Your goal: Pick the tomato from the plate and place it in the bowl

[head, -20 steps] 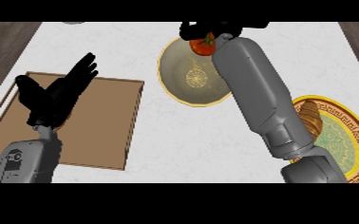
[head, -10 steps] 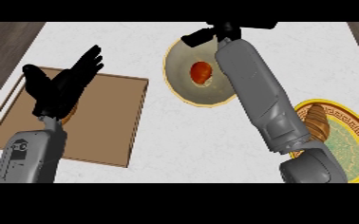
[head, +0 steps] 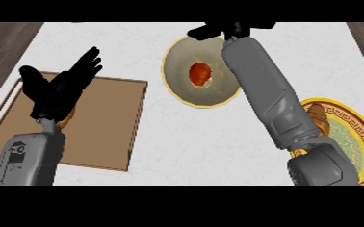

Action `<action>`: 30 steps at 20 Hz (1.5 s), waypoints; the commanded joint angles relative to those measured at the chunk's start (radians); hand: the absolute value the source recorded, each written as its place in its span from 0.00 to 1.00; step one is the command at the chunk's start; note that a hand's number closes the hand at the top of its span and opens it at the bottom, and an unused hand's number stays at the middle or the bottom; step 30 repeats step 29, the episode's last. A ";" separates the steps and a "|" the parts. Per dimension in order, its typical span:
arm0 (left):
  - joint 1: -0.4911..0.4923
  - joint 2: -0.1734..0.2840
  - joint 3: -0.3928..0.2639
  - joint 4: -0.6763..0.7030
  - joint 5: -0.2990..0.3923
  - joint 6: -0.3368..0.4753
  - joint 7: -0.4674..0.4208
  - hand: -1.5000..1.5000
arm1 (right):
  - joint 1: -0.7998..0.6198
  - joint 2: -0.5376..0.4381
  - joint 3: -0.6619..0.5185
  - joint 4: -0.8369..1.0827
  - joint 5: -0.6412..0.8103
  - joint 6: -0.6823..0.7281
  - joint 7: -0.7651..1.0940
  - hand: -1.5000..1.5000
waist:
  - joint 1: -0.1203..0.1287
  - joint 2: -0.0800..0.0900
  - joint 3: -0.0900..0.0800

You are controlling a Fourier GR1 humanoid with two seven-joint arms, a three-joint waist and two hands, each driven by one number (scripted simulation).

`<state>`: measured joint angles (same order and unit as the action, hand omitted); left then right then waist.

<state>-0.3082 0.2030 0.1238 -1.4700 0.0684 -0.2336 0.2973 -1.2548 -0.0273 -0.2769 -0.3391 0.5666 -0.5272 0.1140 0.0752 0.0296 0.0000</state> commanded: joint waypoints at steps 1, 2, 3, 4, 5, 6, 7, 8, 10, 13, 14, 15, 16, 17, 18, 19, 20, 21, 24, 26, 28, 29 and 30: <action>0.051 -0.012 -0.017 -0.025 -0.016 0.007 -0.003 0.50 | -0.005 -0.030 -0.035 0.027 -0.011 -0.090 -0.047 0.00 | -0.010 -0.007 0.000; 0.025 0.001 0.015 0.013 -0.012 0.017 -0.020 0.50 | -0.007 -0.065 -0.044 -0.007 -0.024 -0.074 -0.040 0.00 | -0.037 -0.014 0.000; 0.033 0.027 0.033 -0.019 0.017 -0.004 0.024 0.50 | 0.012 -0.103 -0.048 -0.010 -0.026 -0.057 -0.041 0.00 | -0.042 -0.020 0.000; 0.046 0.033 0.037 -0.047 0.030 -0.012 0.042 0.50 | 0.027 -0.116 -0.057 0.008 -0.030 -0.064 -0.067 0.00 | -0.033 -0.017 0.001; 0.082 -0.015 0.013 -0.017 -0.008 0.025 -0.017 0.50 | 0.043 -0.106 -0.026 -0.018 -0.015 -0.034 -0.047 0.00 | -0.059 -0.026 0.000; 0.123 -0.014 0.001 -0.070 -0.014 0.026 0.006 0.50 | 0.081 -0.133 -0.033 -0.053 -0.029 -0.016 -0.083 0.00 | -0.064 -0.031 0.000; 0.129 0.011 0.032 -0.044 0.011 -0.005 -0.026 0.50 | 0.098 -0.144 -0.041 -0.112 -0.063 0.056 -0.111 0.00 | -0.078 -0.035 0.000; 0.067 0.024 0.043 -0.036 0.011 0.010 0.013 0.50 | 0.086 -0.171 -0.023 -0.119 -0.050 0.092 -0.090 0.00 | -0.079 -0.033 0.000; 0.075 0.034 0.059 -0.010 0.016 0.009 0.020 0.50 | 0.149 -0.147 0.038 -0.216 -0.025 0.134 -0.128 0.00 | -0.103 -0.042 0.000; 0.168 0.023 0.052 -0.074 0.017 -0.004 -0.013 0.50 | 0.262 -0.163 0.027 -0.366 -0.100 0.252 -0.215 0.00 | -0.112 -0.051 0.000; 0.069 0.035 0.071 -0.021 0.016 0.024 0.022 0.50 | 0.280 -0.111 0.072 -0.438 -0.076 0.229 -0.168 0.00 | -0.130 -0.052 0.000; 0.146 0.030 0.070 -0.024 0.009 0.012 -0.022 0.50 | 0.275 -0.140 0.084 -0.489 -0.078 0.284 -0.114 0.00 | -0.136 -0.059 -0.001; 0.105 0.010 0.047 -0.049 -0.001 0.038 0.020 0.50 | 0.332 -0.134 0.084 -0.564 -0.097 0.288 -0.130 0.00 | -0.134 -0.055 0.000; 0.138 0.049 0.093 -0.027 0.018 0.017 0.007 0.50 | 0.374 -0.148 0.077 -0.602 -0.131 0.342 -0.159 0.00 | -0.152 -0.063 0.000; 0.154 0.026 0.076 -0.031 -0.004 0.031 -0.033 0.50 | 0.404 -0.154 0.068 -0.656 -0.169 0.385 -0.182 0.00 | -0.156 -0.063 0.000; 0.167 0.063 0.097 -0.041 0.020 -0.007 -0.033 0.50 | 0.431 -0.130 0.071 -0.704 -0.204 0.422 -0.196 0.00 | -0.152 -0.064 0.000; 0.128 0.047 0.096 -0.030 0.026 0.015 0.004 0.50 | 0.462 -0.103 0.099 -0.757 -0.216 0.456 -0.194 0.00 | -0.160 -0.064 0.000; 0.150 0.033 0.084 -0.016 0.017 0.013 -0.022 0.50 | 0.518 -0.126 0.091 -0.808 -0.251 0.506 -0.214 0.00 | -0.163 -0.061 0.000; 0.184 0.037 0.099 -0.065 0.034 0.013 -0.007 0.50 | 0.615 -0.119 0.067 -0.972 -0.360 0.596 -0.181 0.00 | -0.166 -0.068 0.000; 0.155 0.032 0.083 -0.074 0.016 0.036 0.031 0.50 | 0.726 -0.082 0.094 -1.085 -0.390 0.622 -0.170 0.00 | -0.184 -0.070 0.001; 0.179 0.072 0.114 -0.064 0.039 -0.006 0.005 0.50 | 0.858 -0.089 0.124 -1.206 -0.404 0.671 -0.177 1.00 | -0.182 -0.067 0.000; 0.184 0.043 0.102 -0.048 0.022 0.015 -0.017 0.50 | 0.918 -0.098 0.127 -1.279 -0.412 0.682 -0.185 1.00 | -0.188 -0.063 -0.001; 0.184 0.043 0.102 -0.048 0.022 0.015 -0.017 0.50 | 0.918 -0.098 0.127 -1.279 -0.412 0.682 -0.185 1.00 | -0.188 -0.063 -0.001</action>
